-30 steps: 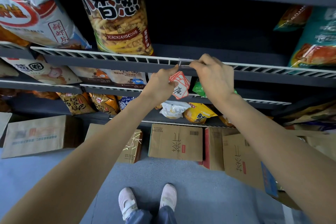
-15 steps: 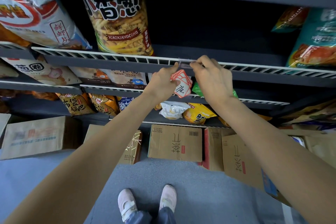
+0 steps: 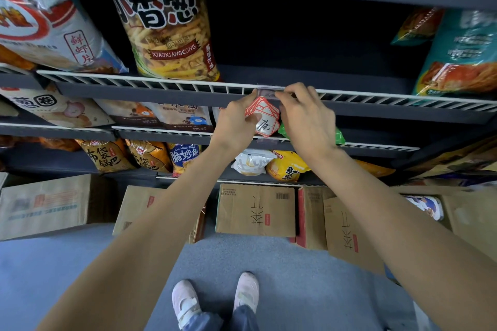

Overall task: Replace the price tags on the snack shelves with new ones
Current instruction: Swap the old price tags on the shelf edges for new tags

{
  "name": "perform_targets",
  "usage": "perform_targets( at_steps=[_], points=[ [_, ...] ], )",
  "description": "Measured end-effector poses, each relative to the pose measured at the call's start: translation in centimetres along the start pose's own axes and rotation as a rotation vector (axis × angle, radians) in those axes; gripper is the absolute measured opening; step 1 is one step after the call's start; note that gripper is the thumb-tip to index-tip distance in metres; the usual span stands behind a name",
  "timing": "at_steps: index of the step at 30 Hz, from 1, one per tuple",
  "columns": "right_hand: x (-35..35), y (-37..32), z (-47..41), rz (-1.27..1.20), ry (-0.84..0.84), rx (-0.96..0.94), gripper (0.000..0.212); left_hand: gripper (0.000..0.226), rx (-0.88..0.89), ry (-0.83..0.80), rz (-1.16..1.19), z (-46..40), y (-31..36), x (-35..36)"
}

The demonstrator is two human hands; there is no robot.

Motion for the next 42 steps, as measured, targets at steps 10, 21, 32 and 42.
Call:
perform_targets(
  at_steps=[10,21,32,42],
  points=[
    [0.5,0.0,0.4,-0.075,-0.112,0.067,0.039,0.034,-0.062,0.06,0.158,0.4,-0.3,-0.8],
    [0.5,-0.4,-0.4,-0.725,-0.171,0.355,0.022,0.027,-0.244,0.051,0.718,1.7,-2.5,-1.2],
    [2.4,-8.5,-1.7,-0.842,-0.159,0.475,0.015,0.015,-0.32,0.041,1.037,4.8,-8.6,-6.4],
    [6.7,-24.6,-3.3,-0.878,-0.136,0.443,0.005,0.014,-0.289,0.048,0.965,8.5,-20.6,-18.1]
  ],
)
Point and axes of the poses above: each hand's wrist, its own z-axis away from the middle knuckle, its own x-axis out of the palm, y = z × x, the point moved 9 cm from there along -z, towards the middle knuckle, and after that the axes turned 12 degrees about -z, right-handed, at the moved point
